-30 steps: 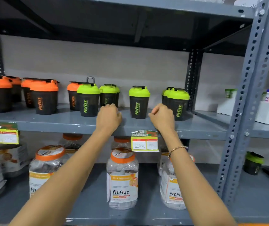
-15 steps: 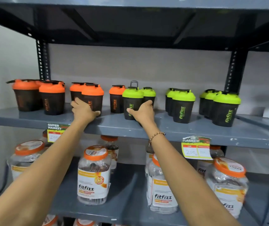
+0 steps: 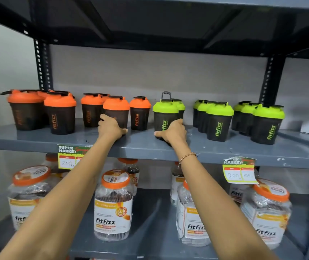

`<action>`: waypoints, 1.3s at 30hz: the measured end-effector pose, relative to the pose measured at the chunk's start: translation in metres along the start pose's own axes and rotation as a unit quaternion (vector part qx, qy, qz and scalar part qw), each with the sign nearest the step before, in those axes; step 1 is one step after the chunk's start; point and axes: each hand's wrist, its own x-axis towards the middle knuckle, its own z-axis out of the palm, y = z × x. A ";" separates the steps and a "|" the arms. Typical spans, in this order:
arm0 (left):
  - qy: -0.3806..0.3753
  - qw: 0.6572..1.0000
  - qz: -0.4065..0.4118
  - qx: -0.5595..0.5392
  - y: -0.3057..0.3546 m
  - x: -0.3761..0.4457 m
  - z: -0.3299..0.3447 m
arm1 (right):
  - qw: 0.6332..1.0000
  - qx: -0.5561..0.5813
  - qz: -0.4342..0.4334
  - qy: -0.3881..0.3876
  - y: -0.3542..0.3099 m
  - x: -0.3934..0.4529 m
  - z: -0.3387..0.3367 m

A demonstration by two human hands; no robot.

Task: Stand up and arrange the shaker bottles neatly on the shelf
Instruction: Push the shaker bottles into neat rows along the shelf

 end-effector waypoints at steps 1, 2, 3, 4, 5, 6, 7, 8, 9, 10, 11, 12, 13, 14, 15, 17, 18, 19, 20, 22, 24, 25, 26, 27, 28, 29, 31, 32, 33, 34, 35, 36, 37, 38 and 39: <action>-0.011 1.000 0.014 0.001 0.002 -0.003 0.004 | 1.000 -0.006 0.004 0.005 0.004 0.001 -0.004; -0.023 0.999 0.029 0.000 0.006 -0.006 0.008 | 1.000 -0.010 0.007 0.011 0.008 0.001 -0.009; -0.034 0.999 0.040 -0.003 0.010 -0.009 0.012 | 1.000 -0.011 0.011 0.018 0.012 0.002 -0.014; -0.042 0.998 0.049 -0.008 0.014 -0.013 0.016 | 1.000 -0.010 0.016 0.023 0.016 0.002 -0.019; -0.048 0.997 0.053 -0.012 0.019 -0.017 0.020 | 0.999 -0.010 0.022 0.027 0.019 0.003 -0.023; -0.051 0.997 0.056 -0.014 0.023 -0.020 0.024 | 0.999 -0.008 0.028 0.029 0.022 0.003 -0.026; -0.051 0.997 0.057 -0.015 0.026 -0.023 0.028 | 0.999 -0.007 0.033 0.030 0.024 0.003 -0.029; -0.050 0.997 0.059 -0.015 0.028 -0.024 0.031 | 0.999 -0.005 0.036 0.032 0.025 0.003 -0.031; -0.048 0.997 0.060 -0.015 0.029 -0.026 0.032 | 0.999 -0.003 0.037 0.034 0.026 0.004 -0.032; -0.047 0.997 0.060 -0.015 0.029 -0.026 0.033 | 0.999 -0.003 0.037 0.034 0.026 0.003 -0.033; -0.049 0.997 0.059 -0.016 0.029 -0.026 0.033 | 0.999 -0.004 0.036 0.034 0.026 0.003 -0.033; -0.053 0.997 0.056 -0.019 0.028 -0.026 0.033 | 0.999 -0.007 0.033 0.032 0.025 0.003 -0.032; -0.057 0.997 0.054 -0.021 0.027 -0.025 0.033 | 0.999 -0.009 0.029 0.030 0.025 0.002 -0.031; -0.061 0.997 0.052 -0.023 0.026 -0.025 0.033 | 0.999 -0.012 0.022 0.027 0.023 0.002 -0.030; -0.063 0.996 0.051 -0.024 0.025 -0.024 0.033 | 0.999 -0.015 0.015 0.024 0.022 0.001 -0.030; -0.057 0.997 0.052 -0.029 0.024 -0.023 0.033 | 1.000 -0.020 0.007 0.018 0.020 0.000 -0.027; -0.053 0.997 0.051 -0.030 0.023 -0.022 0.033 | 1.000 -0.020 0.004 0.018 0.019 0.000 -0.027; -0.050 0.997 0.049 -0.031 0.022 -0.021 0.034 | 1.000 -0.021 0.001 0.019 0.020 -0.001 -0.026; -0.048 0.997 0.048 -0.031 0.022 -0.021 0.035 | 1.000 -0.023 -0.002 0.021 0.020 -0.001 -0.025; -0.043 0.997 0.049 -0.028 0.022 -0.021 0.036 | 0.999 -0.026 -0.007 0.021 0.021 -0.001 -0.024; -0.040 0.998 0.051 -0.022 0.022 -0.021 0.036 | 0.999 -0.034 -0.007 0.015 0.021 -0.002 -0.024; -0.040 0.998 0.054 -0.020 0.022 -0.021 0.037 | 0.999 -0.040 -0.007 0.011 0.021 -0.003 -0.024; -0.041 0.997 0.057 -0.018 0.021 -0.021 0.037 | 0.999 -0.044 -0.006 0.007 0.021 -0.003 -0.023; -0.044 0.997 0.061 -0.018 0.021 -0.021 0.036 | 0.999 -0.046 -0.006 0.005 0.021 -0.003 -0.023; -0.047 0.997 0.063 -0.020 0.020 -0.021 0.036 | 0.999 -0.045 -0.007 0.006 0.022 -0.003 -0.023; -0.051 0.996 0.065 -0.022 0.019 -0.021 0.036 | 0.999 -0.043 -0.008 0.008 0.022 -0.004 -0.024; -0.053 0.996 0.066 -0.027 0.017 -0.019 0.036 | 0.999 -0.038 -0.008 0.010 0.023 -0.004 -0.025; -0.051 0.996 0.066 -0.027 0.016 -0.019 0.035 | 0.999 -0.038 -0.008 0.010 0.024 -0.004 -0.026; -0.049 0.996 0.066 -0.026 0.015 -0.019 0.035 | 0.999 -0.039 -0.008 0.010 0.024 -0.005 -0.026; -0.045 0.996 0.068 -0.024 0.015 -0.019 0.036 | 0.999 -0.040 -0.009 0.010 0.024 -0.005 -0.026; -0.042 0.996 0.071 -0.023 0.015 -0.019 0.036 | 0.999 -0.040 -0.011 0.009 0.025 -0.005 -0.026; -0.041 0.996 0.073 -0.022 0.015 -0.019 0.036 | 0.999 -0.042 -0.013 0.010 0.025 -0.005 -0.025; -0.040 0.996 0.074 -0.022 0.015 -0.019 0.036 | 0.999 -0.042 -0.014 0.011 0.025 -0.004 -0.025; -0.041 0.996 0.074 -0.022 0.015 -0.019 0.037 | 0.999 -0.042 -0.014 0.012 0.025 -0.004 -0.025; -0.041 0.996 0.076 -0.022 0.015 -0.019 0.037 | 0.999 -0.043 -0.013 0.013 0.025 -0.004 -0.025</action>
